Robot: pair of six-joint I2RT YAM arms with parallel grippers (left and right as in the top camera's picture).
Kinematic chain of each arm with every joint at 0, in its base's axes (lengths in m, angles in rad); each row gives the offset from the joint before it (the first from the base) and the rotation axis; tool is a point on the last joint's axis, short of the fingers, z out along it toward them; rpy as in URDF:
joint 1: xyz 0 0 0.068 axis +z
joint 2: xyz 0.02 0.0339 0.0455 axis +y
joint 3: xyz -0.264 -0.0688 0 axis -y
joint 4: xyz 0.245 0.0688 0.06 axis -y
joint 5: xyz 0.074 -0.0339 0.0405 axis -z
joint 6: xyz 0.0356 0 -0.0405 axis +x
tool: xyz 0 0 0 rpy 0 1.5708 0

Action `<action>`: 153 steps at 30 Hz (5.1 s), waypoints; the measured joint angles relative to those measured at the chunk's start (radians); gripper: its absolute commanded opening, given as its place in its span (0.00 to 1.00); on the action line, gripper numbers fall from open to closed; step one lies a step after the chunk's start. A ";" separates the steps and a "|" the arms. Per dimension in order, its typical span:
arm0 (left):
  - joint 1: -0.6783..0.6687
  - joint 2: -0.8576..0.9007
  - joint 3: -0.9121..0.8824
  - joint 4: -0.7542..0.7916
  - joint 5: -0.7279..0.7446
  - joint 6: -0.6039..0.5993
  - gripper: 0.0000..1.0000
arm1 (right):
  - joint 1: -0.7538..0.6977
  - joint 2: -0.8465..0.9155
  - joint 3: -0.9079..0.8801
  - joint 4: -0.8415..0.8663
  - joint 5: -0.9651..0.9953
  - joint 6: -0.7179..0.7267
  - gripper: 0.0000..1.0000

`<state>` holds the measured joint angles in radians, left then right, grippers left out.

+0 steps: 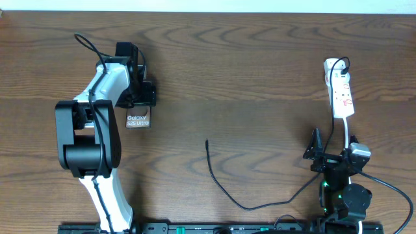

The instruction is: Plug charger to phone and switch on socket

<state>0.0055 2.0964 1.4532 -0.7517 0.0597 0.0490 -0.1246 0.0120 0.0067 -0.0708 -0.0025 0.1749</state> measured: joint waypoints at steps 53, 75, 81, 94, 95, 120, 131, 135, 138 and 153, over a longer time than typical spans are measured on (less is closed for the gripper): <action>0.000 -0.001 0.000 -0.002 0.001 0.000 0.68 | 0.000 0.000 0.000 0.000 0.000 0.000 0.99; 0.000 -0.002 0.000 -0.002 0.000 0.000 0.56 | 0.000 0.000 0.000 0.000 0.000 0.000 0.99; 0.000 -0.002 0.000 -0.002 0.000 0.000 0.45 | 0.000 0.000 0.000 0.000 0.000 0.000 0.99; 0.000 -0.001 0.000 -0.002 0.000 0.000 0.08 | 0.000 0.000 0.000 0.000 0.000 0.000 0.99; 0.000 -0.002 0.000 -0.002 0.000 0.000 0.08 | 0.000 0.000 0.000 0.000 0.000 0.000 0.99; 0.000 -0.113 0.002 -0.025 0.001 0.000 0.07 | 0.000 0.000 0.000 0.000 0.000 0.000 0.99; 0.000 -0.360 0.002 -0.026 0.019 0.000 0.07 | 0.000 0.000 0.000 0.000 0.000 0.000 0.99; 0.000 -0.379 0.002 -0.037 0.026 -0.007 0.07 | 0.000 0.000 0.000 0.000 0.000 0.000 0.99; 0.000 -0.380 0.002 -0.061 0.051 -0.032 0.07 | 0.000 0.000 0.000 0.000 0.000 0.000 0.99; 0.019 -0.380 0.002 -0.085 0.552 -0.411 0.08 | 0.000 0.000 0.000 0.000 0.000 0.000 0.99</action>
<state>0.0250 1.7168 1.4548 -0.8371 0.6117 -0.3622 -0.1246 0.0120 0.0067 -0.0708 -0.0025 0.1749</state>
